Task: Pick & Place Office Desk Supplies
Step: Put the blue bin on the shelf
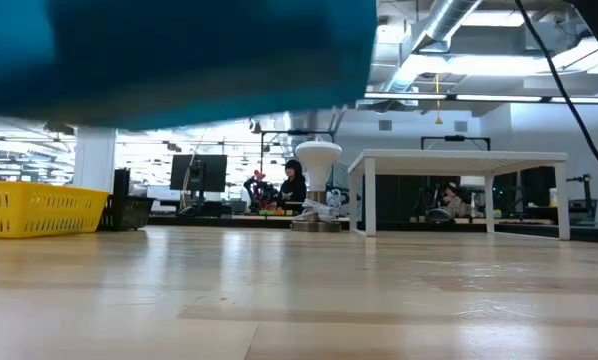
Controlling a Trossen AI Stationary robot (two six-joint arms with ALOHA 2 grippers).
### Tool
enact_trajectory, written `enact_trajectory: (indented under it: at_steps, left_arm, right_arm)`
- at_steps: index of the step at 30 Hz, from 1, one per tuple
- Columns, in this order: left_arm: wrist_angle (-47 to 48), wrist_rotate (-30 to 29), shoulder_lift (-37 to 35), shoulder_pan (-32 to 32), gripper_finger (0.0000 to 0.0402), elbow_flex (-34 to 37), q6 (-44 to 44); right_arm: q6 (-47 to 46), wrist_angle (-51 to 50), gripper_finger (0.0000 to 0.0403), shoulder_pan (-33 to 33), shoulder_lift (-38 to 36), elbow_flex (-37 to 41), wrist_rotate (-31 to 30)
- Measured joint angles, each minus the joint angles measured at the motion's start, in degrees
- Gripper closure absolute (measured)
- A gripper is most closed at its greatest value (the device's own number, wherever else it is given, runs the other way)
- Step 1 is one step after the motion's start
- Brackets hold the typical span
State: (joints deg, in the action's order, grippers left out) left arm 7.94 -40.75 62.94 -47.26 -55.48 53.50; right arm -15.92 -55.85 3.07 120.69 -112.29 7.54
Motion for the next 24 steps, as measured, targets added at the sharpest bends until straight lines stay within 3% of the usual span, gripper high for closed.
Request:
enact_trajectory:
  at_steps: [8, 15, 24]
  left_arm:
    - [-7.8, -2.8, -0.4, 0.0, 0.0281, 0.0, -9.9]
    - [-16.2, -4.6, -1.0, -0.2, 0.0288, 0.0, -19.5]
    - [-16.7, -6.6, -1.0, -0.2, 0.0289, 0.0, -23.2]
  right_arm:
    - [-0.4, -3.4, 0.0403, -1.8, -7.9, 0.0, 0.5]
    - [-0.8, -11.5, 0.0403, -7.1, -14.8, 0.1, -5.6]
    - [-3.4, -17.7, 0.0403, -13.4, -27.4, 0.1, -4.6]
